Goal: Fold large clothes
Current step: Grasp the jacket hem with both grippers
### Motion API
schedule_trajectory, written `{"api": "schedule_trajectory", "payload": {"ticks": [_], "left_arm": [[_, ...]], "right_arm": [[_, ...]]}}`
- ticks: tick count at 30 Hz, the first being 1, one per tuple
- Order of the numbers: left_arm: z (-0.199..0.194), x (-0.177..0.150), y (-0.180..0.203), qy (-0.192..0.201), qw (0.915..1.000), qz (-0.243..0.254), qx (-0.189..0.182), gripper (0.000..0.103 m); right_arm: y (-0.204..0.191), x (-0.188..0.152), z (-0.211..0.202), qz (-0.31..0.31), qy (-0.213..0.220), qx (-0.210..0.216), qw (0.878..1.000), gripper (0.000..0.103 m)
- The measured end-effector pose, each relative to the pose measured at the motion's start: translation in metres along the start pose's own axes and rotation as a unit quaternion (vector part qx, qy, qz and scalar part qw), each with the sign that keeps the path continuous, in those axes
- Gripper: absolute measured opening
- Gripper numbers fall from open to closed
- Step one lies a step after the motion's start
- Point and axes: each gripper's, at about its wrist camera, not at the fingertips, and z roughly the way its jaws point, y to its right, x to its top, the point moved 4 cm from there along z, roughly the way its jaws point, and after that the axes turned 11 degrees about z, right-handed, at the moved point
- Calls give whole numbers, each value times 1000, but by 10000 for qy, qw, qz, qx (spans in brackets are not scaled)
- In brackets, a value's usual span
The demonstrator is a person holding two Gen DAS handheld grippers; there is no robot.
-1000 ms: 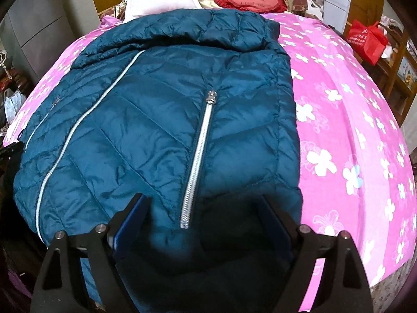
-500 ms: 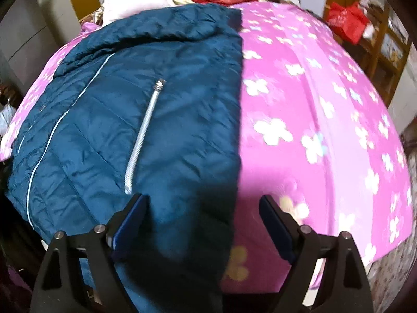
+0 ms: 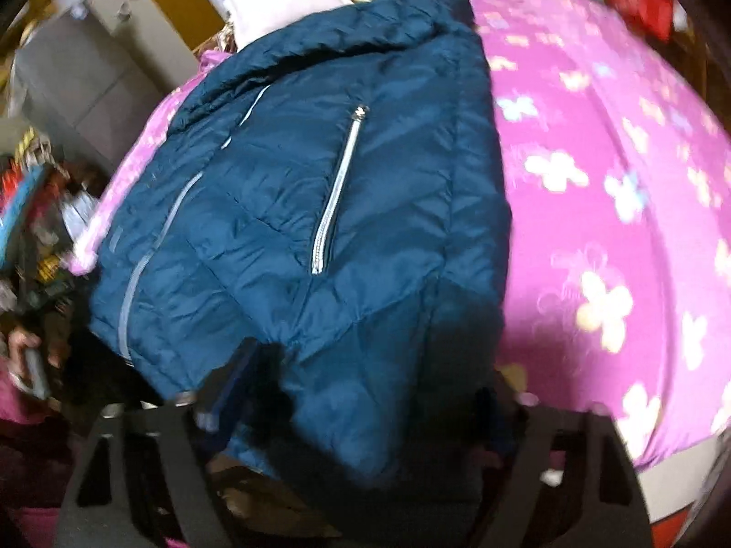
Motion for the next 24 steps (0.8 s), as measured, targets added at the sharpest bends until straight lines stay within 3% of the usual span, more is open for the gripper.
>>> {"api": "schedule_trajectory", "payload": {"ticks": [1, 3, 8, 12, 17, 24], "left_arm": [[-2, 1, 3, 31, 9999, 98, -32, 13], [-11, 5, 7, 94, 9996, 280, 14, 0], [-51, 36, -2, 651, 9977, 104, -168, 0], [-74, 70, -11, 1115, 9935, -80, -203, 0], [-79, 121, -17, 1415, 9894, -275, -150, 0], [-58, 211, -28, 1638, 9849, -566, -74, 0]], "right_arm": [[-3, 1, 0, -89, 9, -23, 10000, 34], [-8, 6, -2, -44, 62, 105, 9999, 23], [-26, 28, -31, -274, 337, 392, 9983, 18], [-36, 68, -66, -226, 913, 796, 9924, 18], [-50, 123, -77, -288, 1431, 696, 9868, 18], [-57, 211, -65, -102, 1762, 574, 9826, 18]]}}
